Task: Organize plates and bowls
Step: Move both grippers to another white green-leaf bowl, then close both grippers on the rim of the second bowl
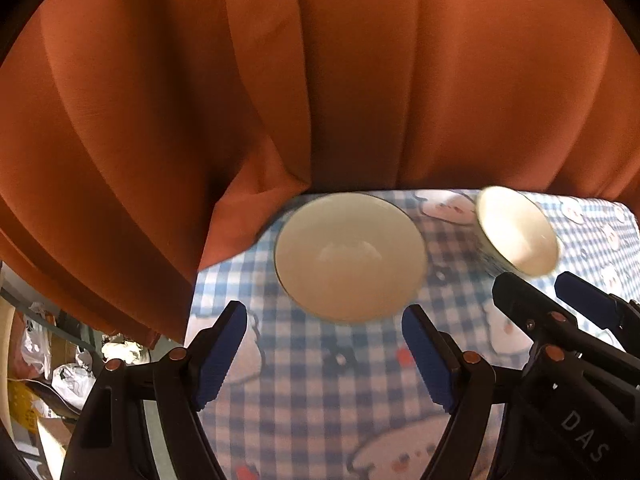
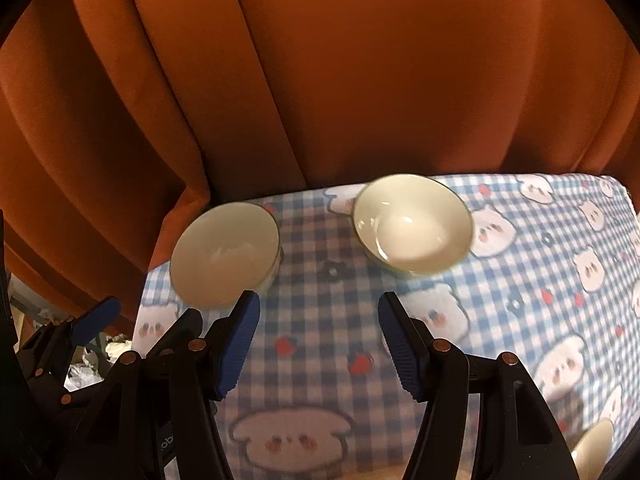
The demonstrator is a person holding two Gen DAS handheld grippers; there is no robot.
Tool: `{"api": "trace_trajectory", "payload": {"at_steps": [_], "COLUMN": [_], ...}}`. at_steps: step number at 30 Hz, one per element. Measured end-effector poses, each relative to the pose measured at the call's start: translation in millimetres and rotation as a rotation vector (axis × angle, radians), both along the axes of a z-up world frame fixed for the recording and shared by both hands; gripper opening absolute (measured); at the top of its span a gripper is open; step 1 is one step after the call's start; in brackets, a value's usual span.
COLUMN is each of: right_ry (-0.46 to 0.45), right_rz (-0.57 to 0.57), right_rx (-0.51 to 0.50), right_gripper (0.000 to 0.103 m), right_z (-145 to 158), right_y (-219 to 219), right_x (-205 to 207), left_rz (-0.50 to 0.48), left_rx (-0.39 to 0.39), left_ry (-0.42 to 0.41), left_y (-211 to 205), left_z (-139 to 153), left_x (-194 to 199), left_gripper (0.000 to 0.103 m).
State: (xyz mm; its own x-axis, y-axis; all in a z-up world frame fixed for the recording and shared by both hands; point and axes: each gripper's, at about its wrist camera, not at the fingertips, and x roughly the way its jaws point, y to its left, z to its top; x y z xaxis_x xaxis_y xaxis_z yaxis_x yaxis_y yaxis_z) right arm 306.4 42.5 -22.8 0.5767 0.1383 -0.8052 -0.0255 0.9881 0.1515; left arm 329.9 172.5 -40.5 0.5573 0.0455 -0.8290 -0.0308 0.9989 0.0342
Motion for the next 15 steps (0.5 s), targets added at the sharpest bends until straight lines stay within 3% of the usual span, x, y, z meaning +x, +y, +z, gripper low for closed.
{"api": "trace_trajectory", "payload": {"at_steps": [7,15], "right_ry": [-0.006,0.020], "right_rz": [-0.001,0.011], "right_rx": [0.010,0.003], "right_gripper": [0.065,0.064], "right_z": [-23.9,-51.7], "right_y": [14.6,30.4], "right_x": [45.6,82.1], "left_rz": [0.028,0.046], "left_rx": [0.035,-0.002], "left_ry": [-0.013,0.017], "left_y": [11.1,26.5], "left_z": [-21.4,-52.8], "left_x": [42.5,74.3], "left_gripper": [0.080,0.067]}}
